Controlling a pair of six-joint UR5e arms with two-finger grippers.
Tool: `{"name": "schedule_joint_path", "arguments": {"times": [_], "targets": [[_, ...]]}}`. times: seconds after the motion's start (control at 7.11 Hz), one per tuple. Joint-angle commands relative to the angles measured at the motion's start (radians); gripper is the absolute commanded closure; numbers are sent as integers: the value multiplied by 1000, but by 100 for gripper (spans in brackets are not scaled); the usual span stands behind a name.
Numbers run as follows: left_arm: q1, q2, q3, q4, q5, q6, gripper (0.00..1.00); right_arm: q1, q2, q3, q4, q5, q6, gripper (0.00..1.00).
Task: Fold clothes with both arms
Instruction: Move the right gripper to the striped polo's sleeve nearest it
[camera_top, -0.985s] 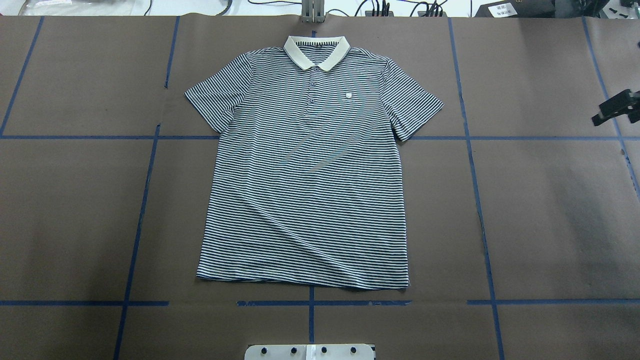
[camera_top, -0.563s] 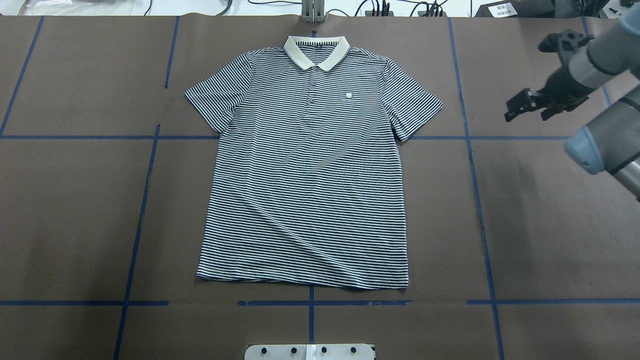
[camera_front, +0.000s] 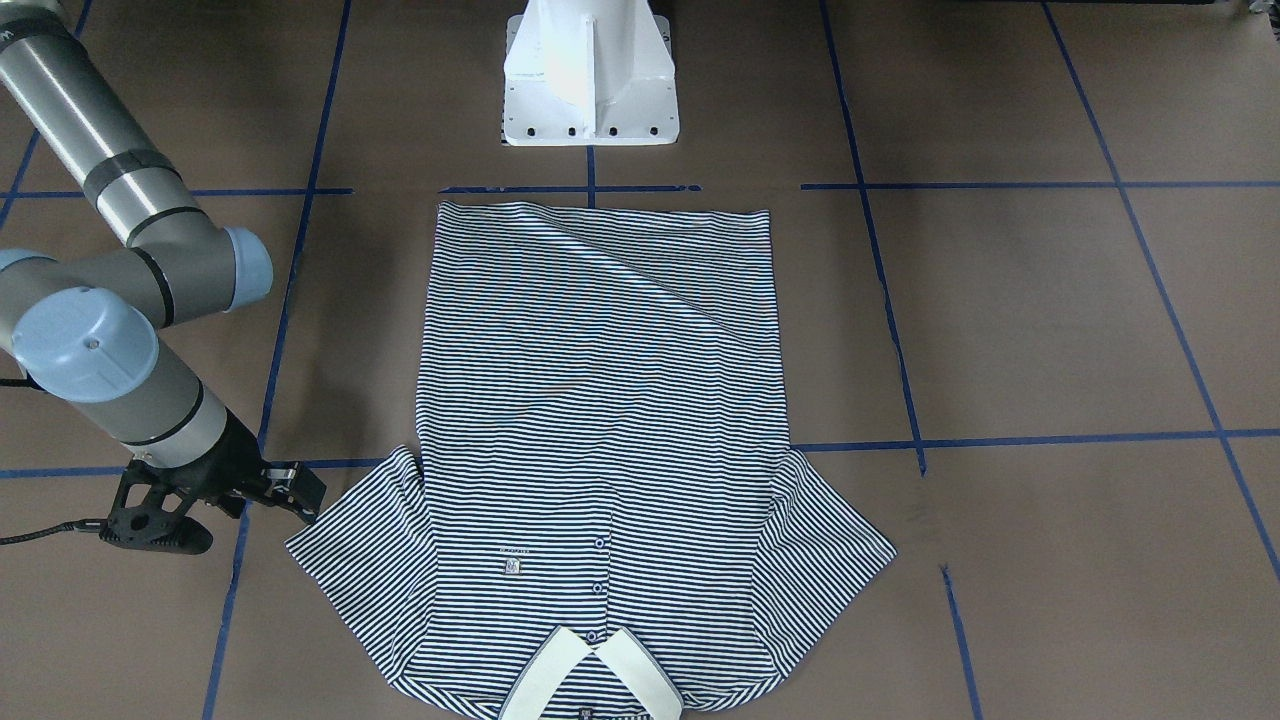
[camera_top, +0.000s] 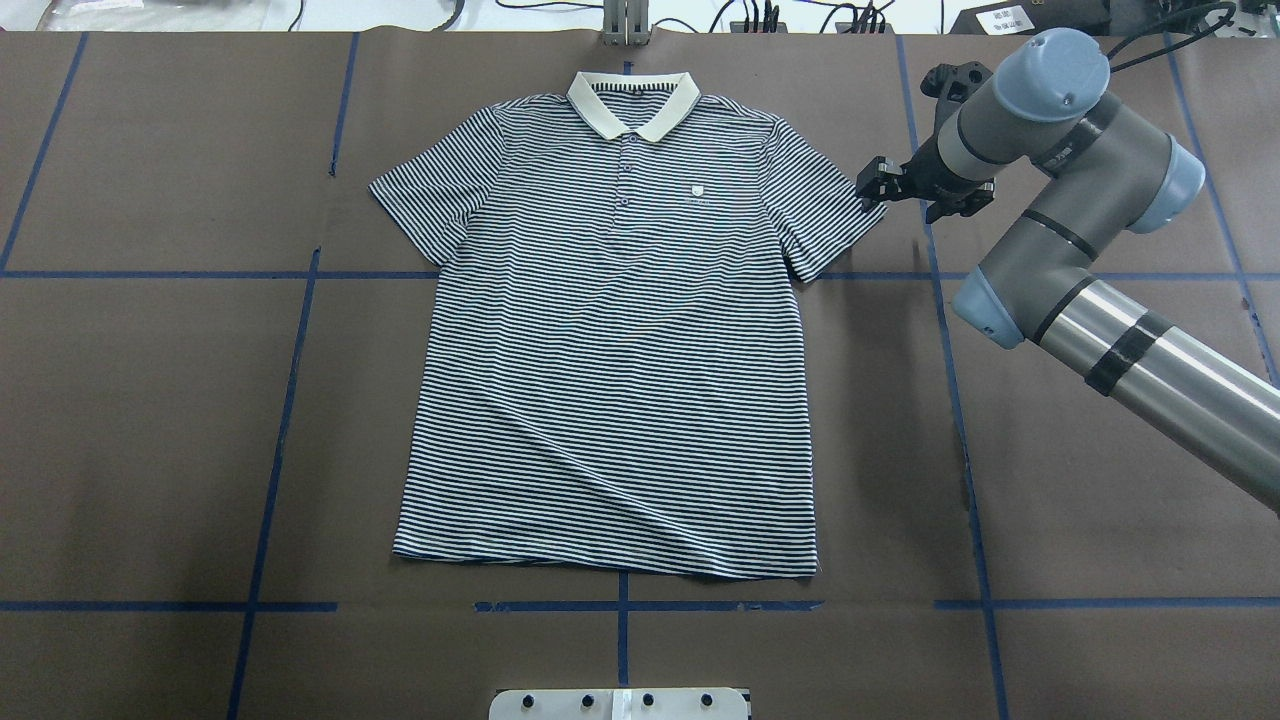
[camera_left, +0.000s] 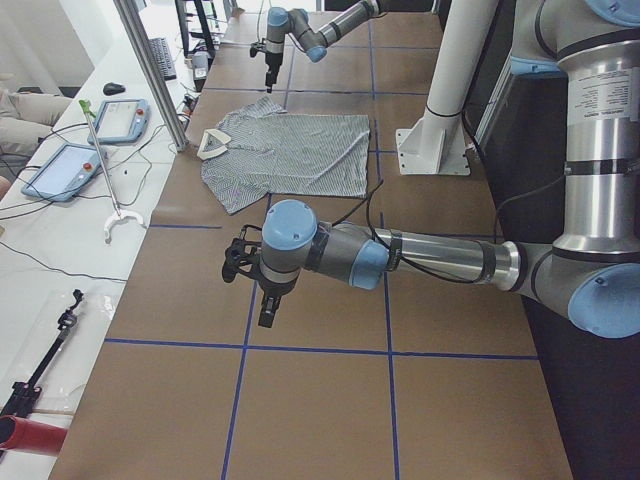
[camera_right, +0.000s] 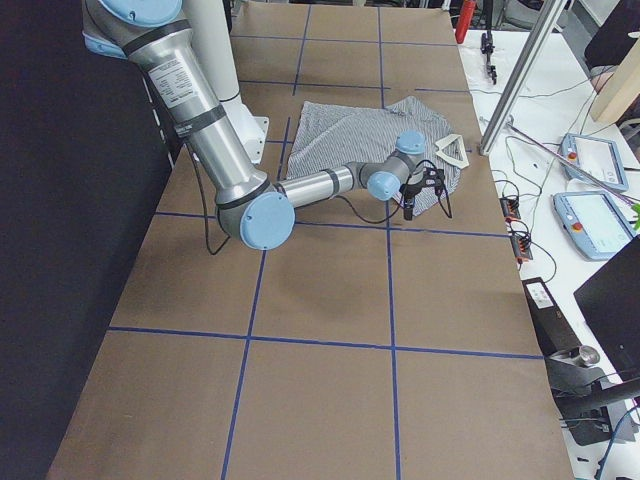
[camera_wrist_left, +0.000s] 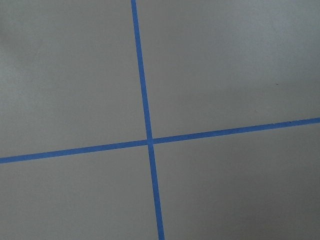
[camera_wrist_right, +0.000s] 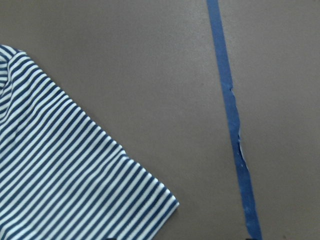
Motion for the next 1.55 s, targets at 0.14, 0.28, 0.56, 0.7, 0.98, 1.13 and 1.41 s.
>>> {"name": "schedule_joint_path", "arguments": {"times": [0.14, 0.28, 0.56, 0.7, 0.98, 1.13, 1.41], "targets": [[-1, 1, -3, 1, 1, 0, 0, -4, 33, -72, 48, -50, 24, 31], [-1, 1, -3, 1, 2, 0, 0, -7, 31, -78, 48, -53, 25, 31], [-3, 1, -4, 1, 2, 0, 0, -18, 33, -78, 48, -53, 27, 31], [-1, 1, -4, 1, 2, 0, 0, -21, 33, -78, 49, -53, 27, 33], [-1, 2, -6, 1, 0, 1, 0, -24, 33, -75, 49, -51, 27, 95], [-3, 2, -6, 1, 0, 1, 0, -24, 33, -69, 51, -51, 30, 100], [-1, 2, -6, 1, 0, 1, 0, -24, 39, -50, 51, -47, 31, 100]]}}
